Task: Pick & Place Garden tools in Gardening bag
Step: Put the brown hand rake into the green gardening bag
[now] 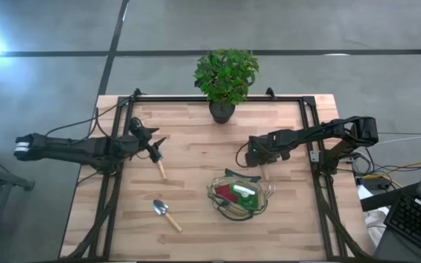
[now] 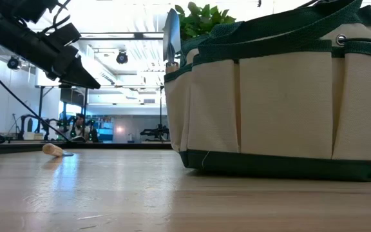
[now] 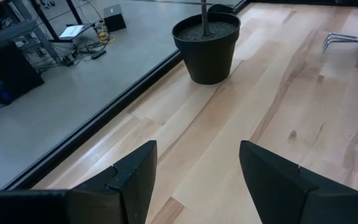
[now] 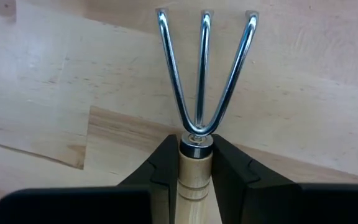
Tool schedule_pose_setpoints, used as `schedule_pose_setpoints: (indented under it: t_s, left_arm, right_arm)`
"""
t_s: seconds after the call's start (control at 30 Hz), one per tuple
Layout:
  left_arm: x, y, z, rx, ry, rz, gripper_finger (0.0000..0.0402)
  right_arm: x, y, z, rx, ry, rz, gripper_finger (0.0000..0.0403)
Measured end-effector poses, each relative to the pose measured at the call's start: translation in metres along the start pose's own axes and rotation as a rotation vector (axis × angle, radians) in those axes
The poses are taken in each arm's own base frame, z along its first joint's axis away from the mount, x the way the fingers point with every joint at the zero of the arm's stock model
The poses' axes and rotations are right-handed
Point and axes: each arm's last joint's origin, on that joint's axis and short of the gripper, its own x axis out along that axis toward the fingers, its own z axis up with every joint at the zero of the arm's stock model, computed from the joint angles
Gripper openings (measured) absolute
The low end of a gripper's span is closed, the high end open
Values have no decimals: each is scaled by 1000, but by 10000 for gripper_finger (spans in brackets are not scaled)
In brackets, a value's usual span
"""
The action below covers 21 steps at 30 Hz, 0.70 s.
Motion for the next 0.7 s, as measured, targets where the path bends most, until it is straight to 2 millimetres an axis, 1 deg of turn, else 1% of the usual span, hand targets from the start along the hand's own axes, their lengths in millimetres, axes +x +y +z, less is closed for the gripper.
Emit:
schedule_pose_setpoints:
  t_s: [0.27, 0.43, 0.7]
  left_arm:
    - [0, 0, 0, 1, 0, 0, 232]
    - [0, 0, 0, 5, 0, 0, 232]
    - [0, 0, 0, 5, 0, 0, 232]
  right_arm:
    - [-2, 0, -1, -63, -14, 2, 57]
    - [-8, -2, -2, -92, -116, -24, 57]
    - [-30, -1, -13, -93, -305, 12, 57]
